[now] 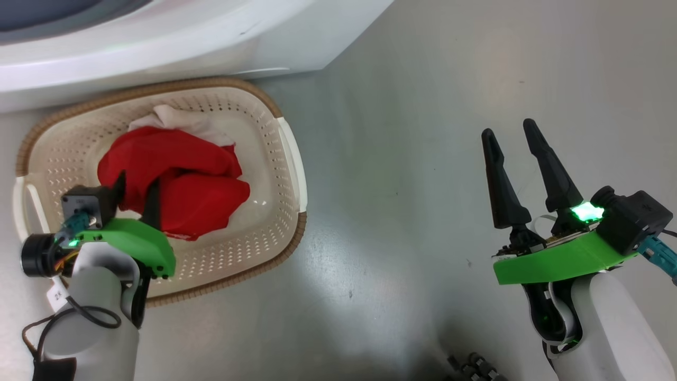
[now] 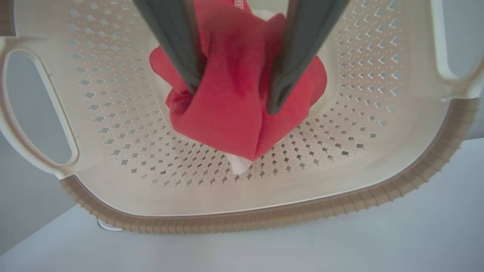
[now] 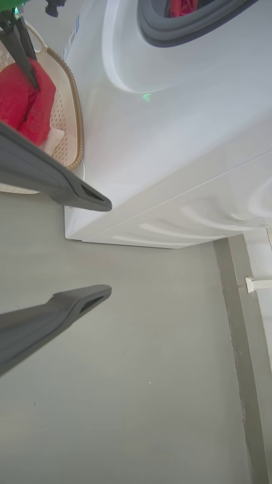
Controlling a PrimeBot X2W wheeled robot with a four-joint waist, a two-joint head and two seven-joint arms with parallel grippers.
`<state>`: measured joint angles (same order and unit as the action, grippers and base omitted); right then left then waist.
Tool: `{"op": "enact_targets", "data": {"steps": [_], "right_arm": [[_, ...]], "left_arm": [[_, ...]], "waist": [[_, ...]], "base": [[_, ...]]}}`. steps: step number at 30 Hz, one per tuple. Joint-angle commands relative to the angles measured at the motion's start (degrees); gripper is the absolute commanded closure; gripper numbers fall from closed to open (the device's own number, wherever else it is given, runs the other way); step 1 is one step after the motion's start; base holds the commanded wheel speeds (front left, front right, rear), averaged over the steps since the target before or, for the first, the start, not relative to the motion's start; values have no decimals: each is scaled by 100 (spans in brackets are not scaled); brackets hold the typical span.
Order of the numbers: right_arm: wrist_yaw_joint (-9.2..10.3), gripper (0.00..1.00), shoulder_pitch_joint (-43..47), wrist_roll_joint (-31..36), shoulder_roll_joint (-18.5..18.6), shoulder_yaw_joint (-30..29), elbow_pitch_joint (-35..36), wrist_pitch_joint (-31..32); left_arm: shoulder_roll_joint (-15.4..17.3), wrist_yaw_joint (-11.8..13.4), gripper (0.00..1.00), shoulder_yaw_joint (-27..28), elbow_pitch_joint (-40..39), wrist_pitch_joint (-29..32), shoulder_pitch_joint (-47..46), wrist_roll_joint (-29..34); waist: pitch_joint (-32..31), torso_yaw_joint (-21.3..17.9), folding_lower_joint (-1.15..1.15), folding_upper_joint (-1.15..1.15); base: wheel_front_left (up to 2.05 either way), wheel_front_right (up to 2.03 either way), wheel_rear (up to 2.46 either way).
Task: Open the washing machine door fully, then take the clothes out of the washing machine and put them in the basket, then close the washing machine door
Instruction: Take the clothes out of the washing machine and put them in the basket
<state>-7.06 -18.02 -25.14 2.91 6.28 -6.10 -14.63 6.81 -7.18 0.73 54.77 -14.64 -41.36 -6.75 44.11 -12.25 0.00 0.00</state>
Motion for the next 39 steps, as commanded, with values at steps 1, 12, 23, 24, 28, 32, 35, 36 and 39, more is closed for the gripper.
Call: {"op": "enact_targets", "data": {"steps": [1,12,23,24,28,32,35,36,39], "right_arm": [[-43,0,54,-38,-3,118,103,-37],[-43,0,179,98,-3,81,-44,-37],[-43,0,445,260,-3,53,-218,-37],[-43,0,478,275,-3,48,-233,-37],[-43,0,592,317,-3,9,-276,-37],[-43,0,750,366,-3,-40,-328,-37],[-43,0,921,407,-3,-63,-388,-37],[-43,0,965,413,-3,-71,-400,-37],[-43,0,1096,426,-3,-84,-415,-37]], "left_arm": [[168,-30,1,169,-51,-36,164,-31],[-8,-30,0,360,-283,-36,569,-115],[-133,-31,0,502,-1077,-36,1211,-230],[-143,-31,0,515,-1148,-36,1273,-231],[-182,-31,0,536,-1360,-36,1446,-234],[-235,-31,0,561,-1677,-36,1653,-254],[-275,-31,0,601,-2046,-36,1900,-290],[-283,-31,0,604,-2143,-36,1971,-291],[-296,-31,0,587,-2443,-36,2182,-242]], "waist": [[-78,27,0,0],[-748,153,0,0],[-1669,358,0,0],[-1753,378,0,0],[-1991,451,0,0],[-2290,566,0,0],[-2588,652,0,0],[-2658,671,0,0],[-2847,717,0,0]], "base": [[0,0,0],[0,0,0],[0,0,0],[0,0,0],[0,0,0],[0,0,0],[0,0,0],[0,0,0],[0,0,0]]}}
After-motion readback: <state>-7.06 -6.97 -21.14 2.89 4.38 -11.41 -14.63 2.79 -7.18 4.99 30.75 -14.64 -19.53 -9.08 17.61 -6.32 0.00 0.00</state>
